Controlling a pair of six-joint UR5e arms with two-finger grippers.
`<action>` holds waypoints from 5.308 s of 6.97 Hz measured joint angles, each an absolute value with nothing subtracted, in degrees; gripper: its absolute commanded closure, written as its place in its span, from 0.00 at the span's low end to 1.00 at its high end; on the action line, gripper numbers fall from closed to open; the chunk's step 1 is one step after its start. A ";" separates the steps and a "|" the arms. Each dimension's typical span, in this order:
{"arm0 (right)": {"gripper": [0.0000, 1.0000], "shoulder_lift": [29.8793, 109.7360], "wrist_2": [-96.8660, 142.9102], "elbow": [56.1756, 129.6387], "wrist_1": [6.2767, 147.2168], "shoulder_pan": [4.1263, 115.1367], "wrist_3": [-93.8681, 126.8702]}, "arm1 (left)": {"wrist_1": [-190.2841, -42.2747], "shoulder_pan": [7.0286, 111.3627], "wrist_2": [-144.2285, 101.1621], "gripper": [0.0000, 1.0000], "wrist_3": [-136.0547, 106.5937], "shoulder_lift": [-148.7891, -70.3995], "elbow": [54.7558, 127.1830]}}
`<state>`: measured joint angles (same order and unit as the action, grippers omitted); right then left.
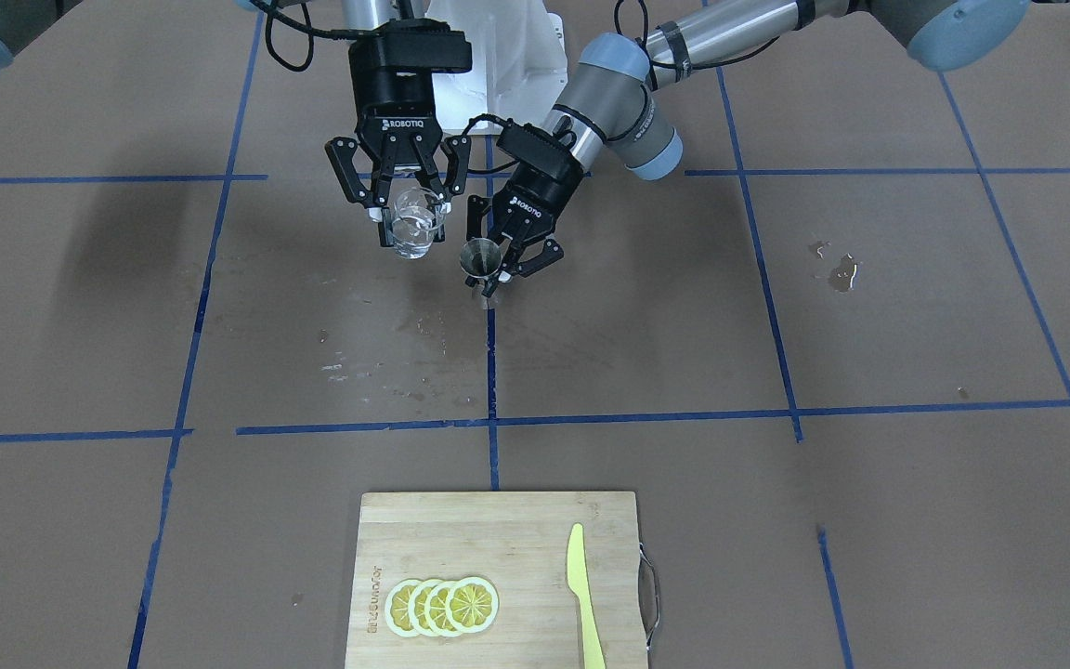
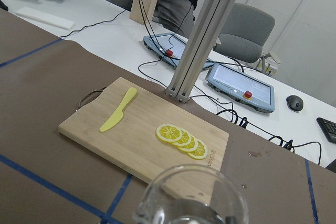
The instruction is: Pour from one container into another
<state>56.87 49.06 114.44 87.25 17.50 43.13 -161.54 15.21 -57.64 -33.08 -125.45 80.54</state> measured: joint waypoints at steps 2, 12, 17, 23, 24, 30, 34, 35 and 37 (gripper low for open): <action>0.99 55.50 50.07 113.59 89.98 17.53 39.19 | -161.54 15.21 -57.57 1.00 -33.05 -125.73 80.33; 0.98 52.07 51.22 113.22 99.21 17.46 24.53 | -161.54 15.20 -57.57 1.00 -33.05 -125.80 79.98; 0.97 49.82 48.71 110.90 101.89 17.25 17.99 | -161.54 15.21 -57.59 1.00 -33.05 -125.88 80.00; 0.97 49.11 46.80 110.93 104.92 17.23 6.67 | -161.54 15.29 -57.66 1.00 -33.03 -126.18 80.07; 0.97 48.77 46.51 111.00 106.05 17.23 5.16 | -161.54 15.29 -57.66 1.00 -32.99 -126.19 80.07; 0.96 48.14 46.23 110.95 106.71 17.23 0.68 | -161.54 15.29 -57.66 1.00 -32.99 -126.45 80.07; 0.96 47.21 46.23 110.48 106.70 17.14 0.30 | -161.54 15.29 -57.65 1.00 -33.01 -126.47 80.07; 0.96 47.07 46.21 110.32 106.70 17.11 0.29 | -161.54 15.29 -57.65 1.00 -33.01 -126.47 80.07; 0.96 46.98 46.20 110.14 106.16 17.03 1.37 | -161.56 15.31 -57.66 1.00 -32.97 -126.47 80.13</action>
